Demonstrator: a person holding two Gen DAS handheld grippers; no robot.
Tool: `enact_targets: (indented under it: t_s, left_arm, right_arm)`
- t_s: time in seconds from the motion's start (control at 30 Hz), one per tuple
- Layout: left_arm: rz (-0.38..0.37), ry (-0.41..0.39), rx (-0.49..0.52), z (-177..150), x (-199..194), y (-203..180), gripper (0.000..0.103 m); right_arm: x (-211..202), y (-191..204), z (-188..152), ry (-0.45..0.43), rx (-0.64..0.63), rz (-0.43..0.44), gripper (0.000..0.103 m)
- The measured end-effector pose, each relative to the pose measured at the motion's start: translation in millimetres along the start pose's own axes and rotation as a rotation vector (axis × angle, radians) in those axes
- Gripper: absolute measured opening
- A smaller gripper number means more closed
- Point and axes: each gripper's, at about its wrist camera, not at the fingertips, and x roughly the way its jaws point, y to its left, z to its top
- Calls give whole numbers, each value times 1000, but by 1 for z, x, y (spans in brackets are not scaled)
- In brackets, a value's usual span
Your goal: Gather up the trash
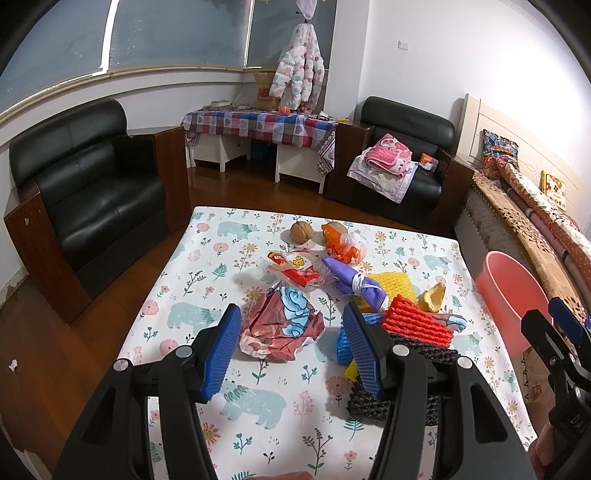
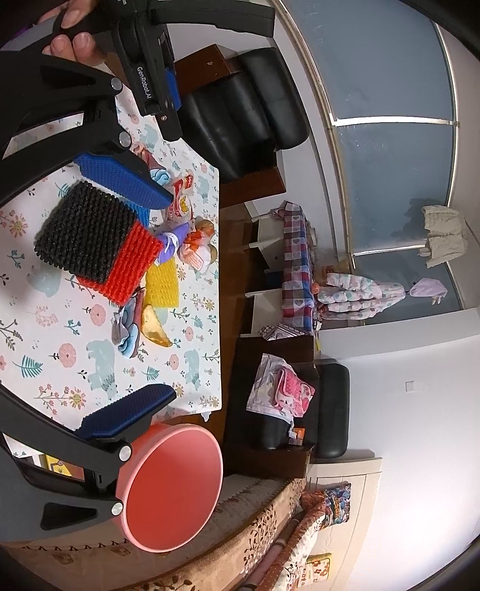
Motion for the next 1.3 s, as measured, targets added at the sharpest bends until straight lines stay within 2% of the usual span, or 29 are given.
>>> enact_targets:
  t_s: [0.83,1.1,1.3]
  left_arm:
    - [-10,7,7,-13,6,7,57]
    - [-82,1,12,-16,5,11,57]
    - [-206,41,18,-24,7,10,57]
  right_arm:
    - [10,-13,-3,36,52,-10,96]
    - [12,-23,-6,57,68,-21,96]
    - [14,-29,-10,71,74,-25,96]
